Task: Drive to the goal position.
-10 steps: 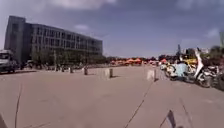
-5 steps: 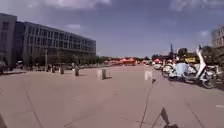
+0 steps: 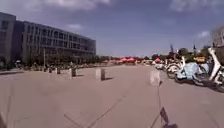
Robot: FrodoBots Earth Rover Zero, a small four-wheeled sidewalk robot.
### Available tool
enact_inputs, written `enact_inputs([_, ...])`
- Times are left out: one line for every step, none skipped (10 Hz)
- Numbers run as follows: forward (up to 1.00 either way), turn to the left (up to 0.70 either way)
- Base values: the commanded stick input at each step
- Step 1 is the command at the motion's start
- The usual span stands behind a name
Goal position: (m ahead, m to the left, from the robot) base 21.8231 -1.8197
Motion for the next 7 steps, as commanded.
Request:
enact_inputs([1.0, 0.0])
enact_inputs([1.0, 0.0])
enact_inputs([1.0, 0.0])
enact_inputs([1.0, 0.0])
enact_inputs([1.0, 0.0])
enact_inputs([1.0, 0.0])
enact_inputs([1.0, 0.0])
